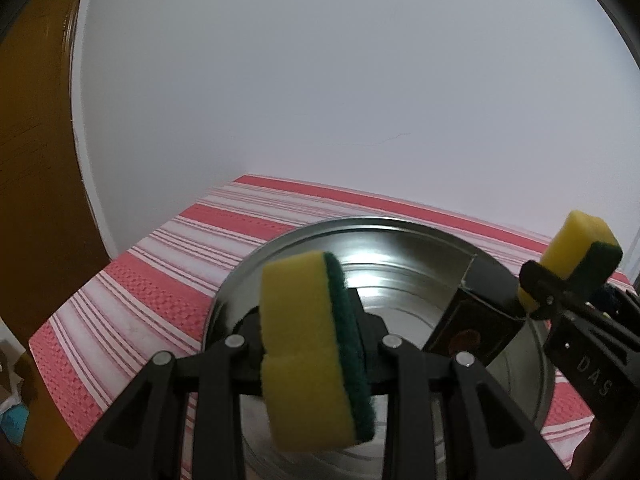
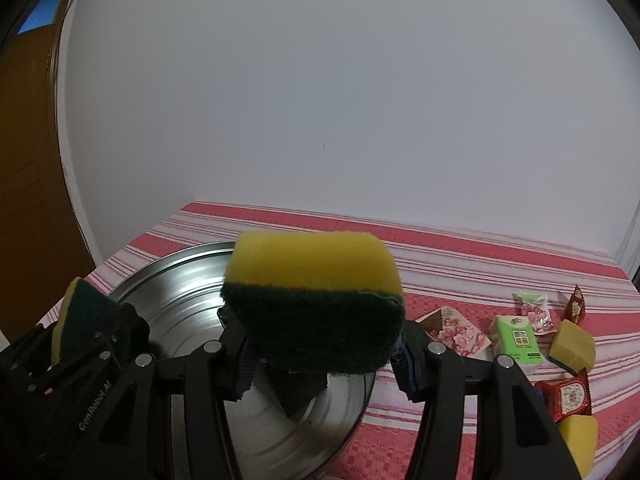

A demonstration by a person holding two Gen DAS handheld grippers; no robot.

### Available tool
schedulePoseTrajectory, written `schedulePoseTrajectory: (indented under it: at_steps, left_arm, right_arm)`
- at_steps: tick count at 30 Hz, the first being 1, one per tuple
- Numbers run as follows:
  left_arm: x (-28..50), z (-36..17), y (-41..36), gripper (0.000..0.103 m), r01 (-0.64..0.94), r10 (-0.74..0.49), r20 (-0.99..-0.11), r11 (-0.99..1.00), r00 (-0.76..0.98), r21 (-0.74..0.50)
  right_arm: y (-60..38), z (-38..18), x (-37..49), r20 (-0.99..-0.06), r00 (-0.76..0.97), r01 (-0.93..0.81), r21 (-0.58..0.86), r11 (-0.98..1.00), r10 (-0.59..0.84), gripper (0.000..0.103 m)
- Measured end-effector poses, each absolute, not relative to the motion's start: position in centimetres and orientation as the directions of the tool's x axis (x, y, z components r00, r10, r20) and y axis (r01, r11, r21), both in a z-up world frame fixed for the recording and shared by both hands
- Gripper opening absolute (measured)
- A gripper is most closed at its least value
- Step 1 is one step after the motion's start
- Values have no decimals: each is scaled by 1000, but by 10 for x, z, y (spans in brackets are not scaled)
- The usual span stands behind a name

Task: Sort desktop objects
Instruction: 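Carry both yellow-green sponges over the silver tin, then open left tool to drop its sponge while right tool releases its sponge into the tin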

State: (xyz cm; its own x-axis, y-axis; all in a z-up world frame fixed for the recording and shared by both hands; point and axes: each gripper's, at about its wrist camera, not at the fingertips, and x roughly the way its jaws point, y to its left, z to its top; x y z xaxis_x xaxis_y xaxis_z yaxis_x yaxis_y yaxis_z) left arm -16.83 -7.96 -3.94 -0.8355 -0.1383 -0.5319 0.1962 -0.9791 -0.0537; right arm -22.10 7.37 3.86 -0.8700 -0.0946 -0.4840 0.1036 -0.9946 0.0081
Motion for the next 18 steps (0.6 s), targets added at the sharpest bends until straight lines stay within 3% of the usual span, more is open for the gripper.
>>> schedulePoseTrajectory:
  at_steps: [18]
  left_arm:
    - [-187, -54, -78, 32, 236, -199, -585, -972, -786, 13]
  right_arm:
    - [58, 37, -248, -480, -867, 152, -6, -988, -130, 58]
